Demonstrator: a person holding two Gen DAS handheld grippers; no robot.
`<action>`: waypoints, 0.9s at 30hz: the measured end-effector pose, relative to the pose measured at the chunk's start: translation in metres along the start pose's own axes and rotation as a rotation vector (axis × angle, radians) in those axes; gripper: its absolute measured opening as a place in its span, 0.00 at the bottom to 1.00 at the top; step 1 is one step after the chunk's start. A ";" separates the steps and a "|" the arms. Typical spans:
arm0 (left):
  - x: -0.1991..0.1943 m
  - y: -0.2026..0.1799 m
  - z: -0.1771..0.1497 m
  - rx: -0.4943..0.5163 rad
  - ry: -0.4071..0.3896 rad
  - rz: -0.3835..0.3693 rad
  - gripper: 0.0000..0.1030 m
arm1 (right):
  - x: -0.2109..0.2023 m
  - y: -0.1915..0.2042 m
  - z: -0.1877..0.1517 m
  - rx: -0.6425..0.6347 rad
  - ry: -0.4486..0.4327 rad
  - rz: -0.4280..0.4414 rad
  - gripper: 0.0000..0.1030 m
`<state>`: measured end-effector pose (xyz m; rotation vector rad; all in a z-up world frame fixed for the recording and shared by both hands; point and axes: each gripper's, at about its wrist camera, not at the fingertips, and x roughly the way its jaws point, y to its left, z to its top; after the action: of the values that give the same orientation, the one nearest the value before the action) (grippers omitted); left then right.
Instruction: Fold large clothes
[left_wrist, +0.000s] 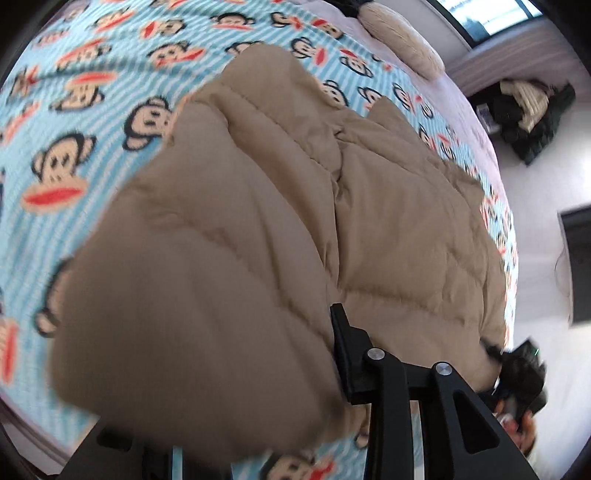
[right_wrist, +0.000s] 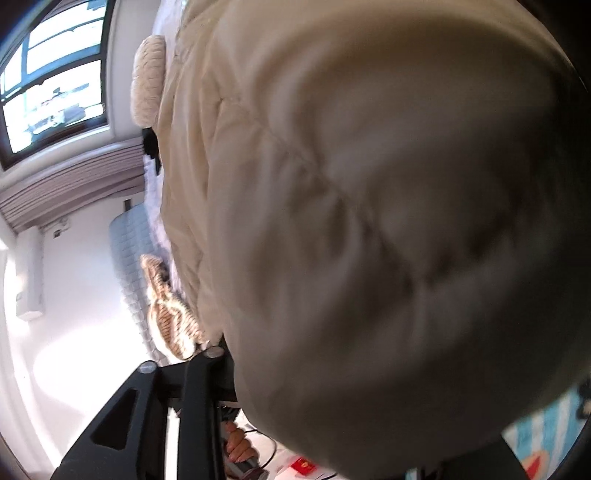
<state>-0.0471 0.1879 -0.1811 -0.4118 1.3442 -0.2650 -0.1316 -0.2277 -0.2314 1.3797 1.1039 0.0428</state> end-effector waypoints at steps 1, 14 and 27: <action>-0.007 -0.003 0.001 0.027 0.008 0.016 0.36 | 0.000 0.006 -0.003 -0.017 0.003 -0.026 0.53; -0.103 0.001 0.025 0.099 -0.168 0.183 0.36 | -0.044 0.067 -0.055 -0.283 0.107 -0.114 0.52; 0.049 -0.040 0.132 0.195 -0.182 0.206 0.35 | 0.006 0.151 0.056 -0.612 -0.243 -0.478 0.28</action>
<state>0.0938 0.1490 -0.1845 -0.1285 1.1594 -0.1804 -0.0087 -0.2249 -0.1279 0.5429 1.0700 -0.1233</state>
